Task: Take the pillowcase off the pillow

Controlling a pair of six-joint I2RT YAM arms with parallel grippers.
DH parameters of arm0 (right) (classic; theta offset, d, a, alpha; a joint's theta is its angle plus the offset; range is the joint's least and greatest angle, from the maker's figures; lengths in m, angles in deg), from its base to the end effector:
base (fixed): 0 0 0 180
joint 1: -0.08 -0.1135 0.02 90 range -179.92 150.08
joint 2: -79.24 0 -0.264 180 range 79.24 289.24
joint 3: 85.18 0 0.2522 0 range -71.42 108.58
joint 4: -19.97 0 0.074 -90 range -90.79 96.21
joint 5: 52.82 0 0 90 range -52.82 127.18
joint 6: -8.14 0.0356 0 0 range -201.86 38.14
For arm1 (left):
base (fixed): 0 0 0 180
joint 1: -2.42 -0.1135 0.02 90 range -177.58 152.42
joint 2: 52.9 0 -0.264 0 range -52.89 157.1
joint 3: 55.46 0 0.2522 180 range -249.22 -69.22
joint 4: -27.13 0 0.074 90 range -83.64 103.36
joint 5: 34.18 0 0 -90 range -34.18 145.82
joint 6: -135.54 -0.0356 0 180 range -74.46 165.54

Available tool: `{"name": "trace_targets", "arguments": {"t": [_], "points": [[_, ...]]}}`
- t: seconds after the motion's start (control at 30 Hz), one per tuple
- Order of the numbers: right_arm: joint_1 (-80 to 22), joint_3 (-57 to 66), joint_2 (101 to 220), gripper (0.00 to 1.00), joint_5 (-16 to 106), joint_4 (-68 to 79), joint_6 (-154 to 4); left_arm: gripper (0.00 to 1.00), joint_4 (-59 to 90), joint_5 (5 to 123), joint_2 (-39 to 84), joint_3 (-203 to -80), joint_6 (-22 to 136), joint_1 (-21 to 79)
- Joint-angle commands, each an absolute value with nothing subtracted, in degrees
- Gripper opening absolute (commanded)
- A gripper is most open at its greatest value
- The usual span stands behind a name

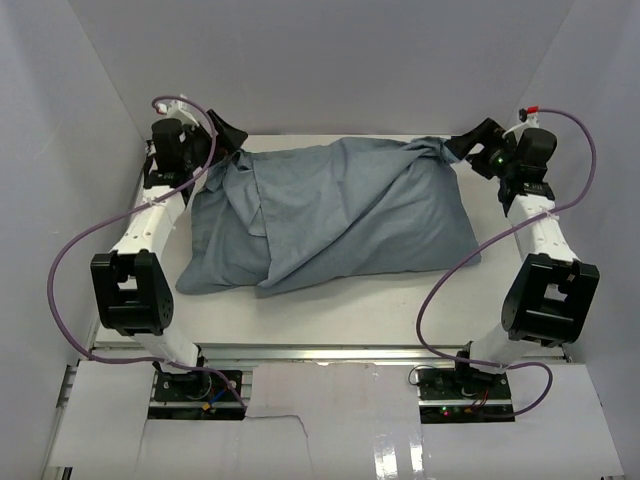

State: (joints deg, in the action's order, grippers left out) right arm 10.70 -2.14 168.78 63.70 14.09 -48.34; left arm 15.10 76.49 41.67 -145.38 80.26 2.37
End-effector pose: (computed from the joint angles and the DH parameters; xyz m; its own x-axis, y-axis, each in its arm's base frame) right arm 0.3684 -0.0529 0.3262 -0.3213 0.5630 -0.7614 -0.1035 0.7784 0.6192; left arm 0.3952 -0.0122 0.3254 -0.4280 -0.5333 -0.7297 0.1138 0.7691 -0.6289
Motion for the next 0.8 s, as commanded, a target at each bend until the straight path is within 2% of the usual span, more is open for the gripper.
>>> {"name": "trace_targets", "arguments": {"t": [0.0,0.2,0.37,0.4,0.6,0.77], "points": [[10.2,6.1,167.8,0.90,61.4,11.2,-53.0,0.98,7.6,74.3,38.0,-154.5,74.6,2.5],[9.8,8.1,164.8,0.90,59.3,4.5,-57.7,0.98,-0.3,52.2,33.3,-151.2,73.2,2.7],[2.9,0.1,159.0,0.92,62.1,7.0,-64.9,0.95,0.0,55.7,29.3,-142.5,74.4,3.2],[-2.3,-0.7,158.6,0.92,61.8,6.9,-66.5,0.93,0.0,55.7,27.9,-140.8,74.4,4.6],[-20.9,-3.6,159.8,0.94,52.3,5.5,-72.4,0.92,3.0,47.7,22.0,-126.0,75.1,15.2],[-30.7,-8.8,158.7,0.95,46.1,9.2,-73.7,0.90,8.1,46.9,20.8,-117.3,78.1,17.9]]}}
